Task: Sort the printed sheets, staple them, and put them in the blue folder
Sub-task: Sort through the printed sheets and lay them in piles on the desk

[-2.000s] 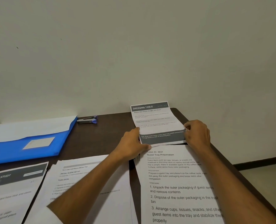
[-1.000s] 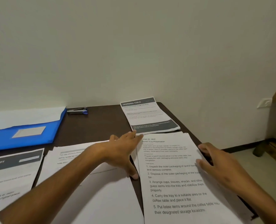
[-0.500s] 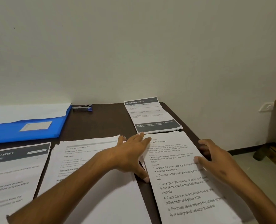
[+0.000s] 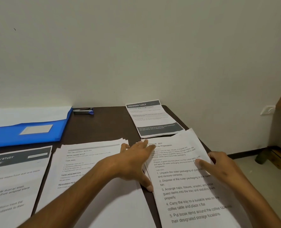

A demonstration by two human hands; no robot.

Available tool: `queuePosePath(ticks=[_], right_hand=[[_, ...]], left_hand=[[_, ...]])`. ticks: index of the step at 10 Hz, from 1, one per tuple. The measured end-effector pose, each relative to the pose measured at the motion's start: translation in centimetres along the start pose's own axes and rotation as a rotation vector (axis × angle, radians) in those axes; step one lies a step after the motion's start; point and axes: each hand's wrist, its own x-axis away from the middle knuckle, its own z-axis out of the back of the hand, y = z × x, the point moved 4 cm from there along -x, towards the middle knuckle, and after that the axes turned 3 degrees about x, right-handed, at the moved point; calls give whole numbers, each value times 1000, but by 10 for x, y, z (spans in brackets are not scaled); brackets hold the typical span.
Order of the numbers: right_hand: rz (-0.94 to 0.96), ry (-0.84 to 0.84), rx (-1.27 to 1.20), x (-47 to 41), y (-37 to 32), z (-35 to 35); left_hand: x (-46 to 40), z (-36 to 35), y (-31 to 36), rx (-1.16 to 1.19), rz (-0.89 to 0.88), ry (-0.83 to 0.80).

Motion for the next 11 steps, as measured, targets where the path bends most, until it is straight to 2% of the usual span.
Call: queuePosePath(ticks=[1,2,3,4,5,6,7,9,11], right_hand=[[33,43,-47,9,-1,7],[95,154,-179,21,-9,29],[209,310,-437,40,-30,67],[311,443,-702,55,-57,96],[411,514,-864,61,-80,105],[433,503,-928,57,-88,92],[403,429,-984,53,-80,62],[227,427,-885,51,-46,8],[259,490,-853,48,-43,19]], left_hand=[[5,-2,0,14,21,22],[15,3,-4,49,22,60],[28,33,2,362,-54,241],[30,64,8,774,-118,483],[22,77,23,1052,-172,610],[14,79,42,1155,-226,705],[4,65,46,1245,-179,781],[-9,27,46,1277,-94,772],[-12,25,52,1236,-78,745]])
